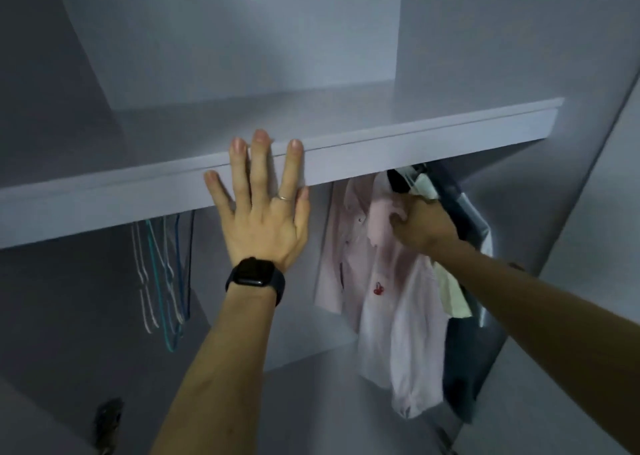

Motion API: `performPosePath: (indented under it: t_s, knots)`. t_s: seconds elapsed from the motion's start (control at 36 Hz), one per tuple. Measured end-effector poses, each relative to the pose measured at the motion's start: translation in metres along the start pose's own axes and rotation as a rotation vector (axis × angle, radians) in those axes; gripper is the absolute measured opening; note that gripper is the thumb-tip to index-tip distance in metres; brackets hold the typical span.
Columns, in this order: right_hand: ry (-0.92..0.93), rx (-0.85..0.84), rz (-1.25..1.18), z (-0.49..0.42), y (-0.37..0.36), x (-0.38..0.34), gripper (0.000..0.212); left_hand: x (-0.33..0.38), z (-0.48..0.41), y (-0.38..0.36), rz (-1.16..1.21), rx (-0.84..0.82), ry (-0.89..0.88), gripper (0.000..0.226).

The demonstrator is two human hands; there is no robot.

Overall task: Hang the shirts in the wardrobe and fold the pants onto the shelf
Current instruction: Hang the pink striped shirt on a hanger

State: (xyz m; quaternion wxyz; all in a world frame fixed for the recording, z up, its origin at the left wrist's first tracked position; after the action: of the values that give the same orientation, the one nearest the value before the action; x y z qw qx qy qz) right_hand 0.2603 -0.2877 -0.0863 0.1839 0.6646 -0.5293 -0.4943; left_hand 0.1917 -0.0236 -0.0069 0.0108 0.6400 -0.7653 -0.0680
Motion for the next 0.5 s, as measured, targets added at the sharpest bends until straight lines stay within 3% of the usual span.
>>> performPosePath:
  t_s: [0.17, 0.31, 0.5]
  knots:
    - [0.12, 0.072, -0.181, 0.094, 0.085, -0.015, 0.039, 0.006, -0.012, 0.009, 0.018, -0.21, 0.133, 0.071]
    - [-0.009, 0.146, -0.29, 0.18, 0.154, 0.021, 0.036, 0.029, -0.004, 0.029, 0.166, -0.361, 0.27, 0.079]
    - [-0.146, 0.269, -0.349, 0.276, 0.206, 0.101, 0.032, 0.182, 0.083, 0.076, 0.671, -0.708, 0.168, 0.07]
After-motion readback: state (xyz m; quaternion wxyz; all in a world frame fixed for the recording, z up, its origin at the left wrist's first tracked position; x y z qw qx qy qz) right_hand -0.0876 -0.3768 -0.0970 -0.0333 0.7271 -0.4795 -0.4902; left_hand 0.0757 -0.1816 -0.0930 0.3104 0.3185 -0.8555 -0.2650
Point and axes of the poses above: each hand's wrist, its own z-axis away from the middle knuckle, its own y-axis out of the back of the hand, x = y × z, the point moved 8 cm from there along -z, towards the middle knuckle, and after that the axes turned 12 degrees about x, right-handed, at the moved point
